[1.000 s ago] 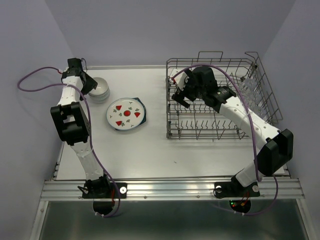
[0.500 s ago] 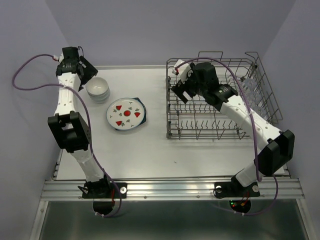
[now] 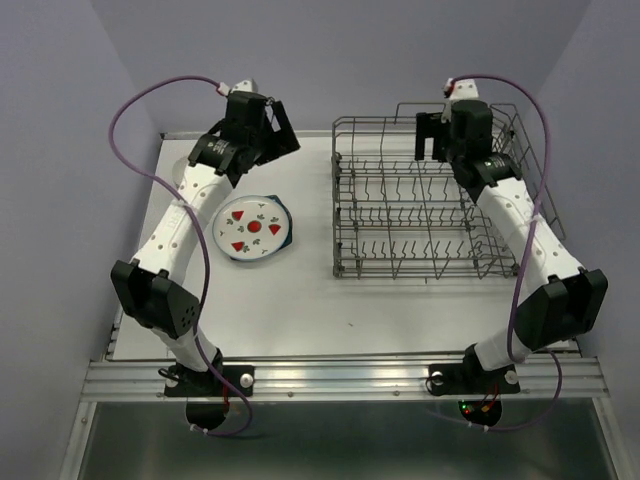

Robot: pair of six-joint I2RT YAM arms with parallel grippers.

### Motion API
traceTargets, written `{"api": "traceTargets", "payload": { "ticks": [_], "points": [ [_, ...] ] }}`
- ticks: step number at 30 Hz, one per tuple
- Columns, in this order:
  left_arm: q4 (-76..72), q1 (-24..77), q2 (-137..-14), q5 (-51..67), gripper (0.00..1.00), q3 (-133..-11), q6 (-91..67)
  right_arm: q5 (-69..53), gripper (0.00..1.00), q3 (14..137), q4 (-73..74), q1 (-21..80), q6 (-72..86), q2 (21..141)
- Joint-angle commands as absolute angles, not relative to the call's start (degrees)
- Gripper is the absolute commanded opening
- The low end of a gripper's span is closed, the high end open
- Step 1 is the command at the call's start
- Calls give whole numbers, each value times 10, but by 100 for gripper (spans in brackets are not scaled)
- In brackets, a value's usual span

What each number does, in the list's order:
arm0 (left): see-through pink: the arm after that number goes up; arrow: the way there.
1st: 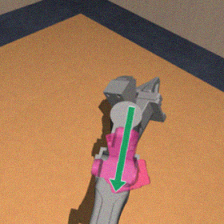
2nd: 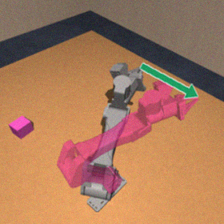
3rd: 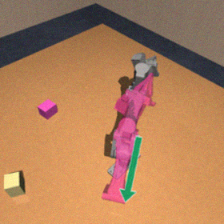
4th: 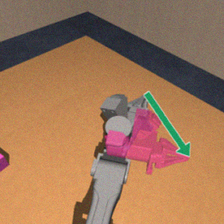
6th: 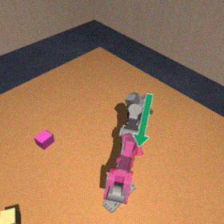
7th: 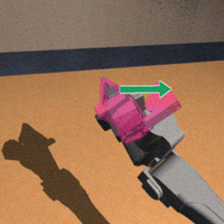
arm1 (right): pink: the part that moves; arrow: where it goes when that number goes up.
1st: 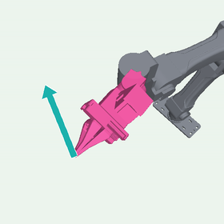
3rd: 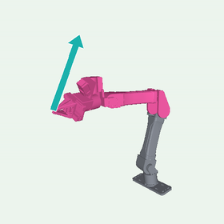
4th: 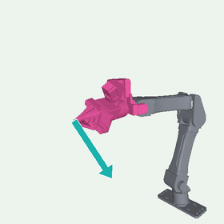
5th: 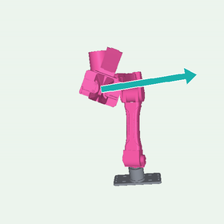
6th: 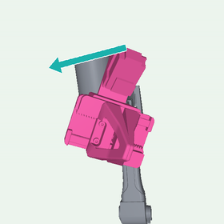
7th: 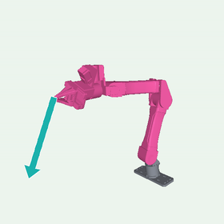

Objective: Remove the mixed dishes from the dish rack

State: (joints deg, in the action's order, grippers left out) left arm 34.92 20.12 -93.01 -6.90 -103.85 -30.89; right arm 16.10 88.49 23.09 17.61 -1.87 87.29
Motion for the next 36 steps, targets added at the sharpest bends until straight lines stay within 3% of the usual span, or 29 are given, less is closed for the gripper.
{"api": "traceTargets", "payload": {
  "ticks": [1,4,11,17,23,27,30,36],
  "points": [
    [337,260,-950,-88,99,-1018,-306,231,100,919,227,99,75,850],
    [324,289,-961,-75,99,-1010,-308,238,100,923,229,35,132,855],
    [319,349,-1018,-54,98,-995,-301,296,100,947,243,9,153,901],
    [316,380,-1043,-49,88,-984,-297,307,100,962,239,-4,178,946],
    [309,385,-1054,-53,70,-963,-307,320,100,973,229,-4,195,997],
    [299,386,-1049,-49,43,-941,-315,351,100,964,224,-4,221,1020],
    [296,386,-1049,-50,30,-934,-318,365,100,960,210,-4,238,1037],
    [288,386,-1052,-44,18,-914,-321,412,100,962,175,-10,229,1063]
  ]
}}
